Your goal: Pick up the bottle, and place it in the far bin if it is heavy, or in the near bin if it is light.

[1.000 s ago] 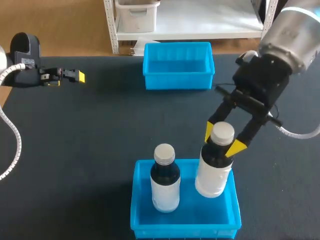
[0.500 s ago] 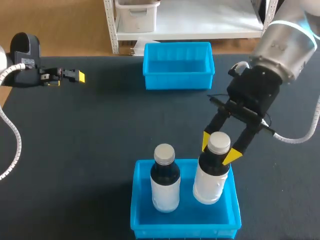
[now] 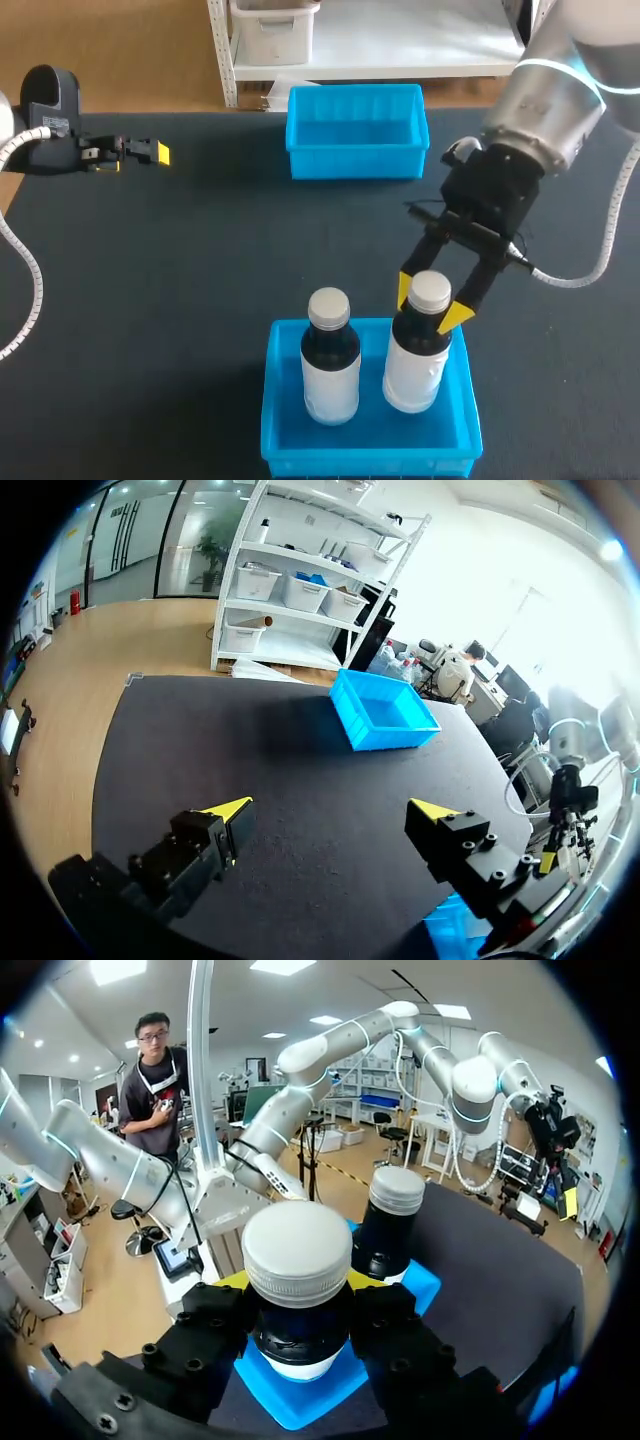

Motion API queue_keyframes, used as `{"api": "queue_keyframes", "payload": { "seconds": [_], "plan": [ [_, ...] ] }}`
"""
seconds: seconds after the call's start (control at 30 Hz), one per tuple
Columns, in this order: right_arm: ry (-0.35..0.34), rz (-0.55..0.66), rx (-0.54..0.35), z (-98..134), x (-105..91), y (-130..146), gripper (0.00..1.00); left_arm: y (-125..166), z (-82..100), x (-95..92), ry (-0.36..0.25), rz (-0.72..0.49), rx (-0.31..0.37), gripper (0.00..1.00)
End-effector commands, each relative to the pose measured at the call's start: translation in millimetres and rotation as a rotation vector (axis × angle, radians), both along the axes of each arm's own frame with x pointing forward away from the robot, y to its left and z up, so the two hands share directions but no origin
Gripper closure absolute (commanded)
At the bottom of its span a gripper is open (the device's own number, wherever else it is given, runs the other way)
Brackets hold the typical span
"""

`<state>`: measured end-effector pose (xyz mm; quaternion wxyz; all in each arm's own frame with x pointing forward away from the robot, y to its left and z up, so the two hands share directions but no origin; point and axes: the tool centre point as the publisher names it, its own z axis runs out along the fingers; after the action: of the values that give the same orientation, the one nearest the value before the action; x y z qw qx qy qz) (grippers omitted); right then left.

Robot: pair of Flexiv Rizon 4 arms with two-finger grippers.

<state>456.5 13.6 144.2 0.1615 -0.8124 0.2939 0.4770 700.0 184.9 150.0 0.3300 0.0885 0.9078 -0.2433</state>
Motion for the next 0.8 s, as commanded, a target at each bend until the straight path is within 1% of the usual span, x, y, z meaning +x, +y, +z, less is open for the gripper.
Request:
{"api": "queue_keyframes", "payload": {
  "seconds": [0.03, 0.1, 0.13, 0.23, 0.27, 0.3, 0.33, 0.37, 0.4, 0.43, 0.67, 0.8],
  "plan": [
    [0.008, 0.011, -0.002, -5.6, 3.1, 3.4, 1.0, 0.0, 0.0, 0.0, 0.0, 0.0, 0.0, 0.0],
    [0.009, 0.014, -0.003, -7.0, 3.1, 3.7, 0.99, 0.0, 0.0, 0.0, 0.0, 0.0, 0.0, 0.0],
    [0.01, 0.014, -0.003, -7.6, 3.1, 3.8, 0.94, 0.0, 0.0, 0.0, 0.0, 0.0, 0.0, 0.0],
    [0.012, 0.012, -0.004, -9.1, 3.7, 3.8, 0.71, 0.0, 0.0, 0.0, 0.0, 0.0, 0.0, 0.0],
    [0.012, 0.011, -0.005, -9.4, 3.9, 3.7, 0.65, 0.0, 0.0, 0.0, 0.0, 0.0, 0.0, 0.0],
    [0.012, 0.01, -0.006, -9.7, 4.2, 3.6, 0.52, 0.0, 0.0, 0.0, 0.0, 0.0, 0.0, 0.0],
    [0.012, 0.009, -0.007, -10.0, 4.4, 3.5, 0.33, 0.0, 0.0, 0.0, 0.0, 0.0, 0.0, 0.0],
    [0.011, 0.009, -0.008, -10.3, 4.6, 3.4, 0.2, 0.0, 0.0, 0.0, 0.0, 0.0, 0.0, 0.0],
    [0.011, 0.008, -0.009, -10.6, 4.7, 3.3, 0.04, 0.0, 0.0, 0.0, 0.0, 0.0, 0.0, 0.0],
    [0.011, 0.008, -0.011, -10.9, 4.9, 3.2, 0.0, 0.0, 0.0, 0.0, 0.0, 0.0, 0.0, 0.0],
    [0.013, 0.002, -0.034, -12.2, 5.8, 1.6, 0.0, 0.0, 0.0, 0.0, 0.0, 0.0, 0.0, 0.0],
    [0.014, -0.015, -0.069, -12.7, 15.5, -8.0, 0.0, 0.0, 0.0, 0.0, 0.0, 0.0, 0.0, 0.0]
  ]
}}
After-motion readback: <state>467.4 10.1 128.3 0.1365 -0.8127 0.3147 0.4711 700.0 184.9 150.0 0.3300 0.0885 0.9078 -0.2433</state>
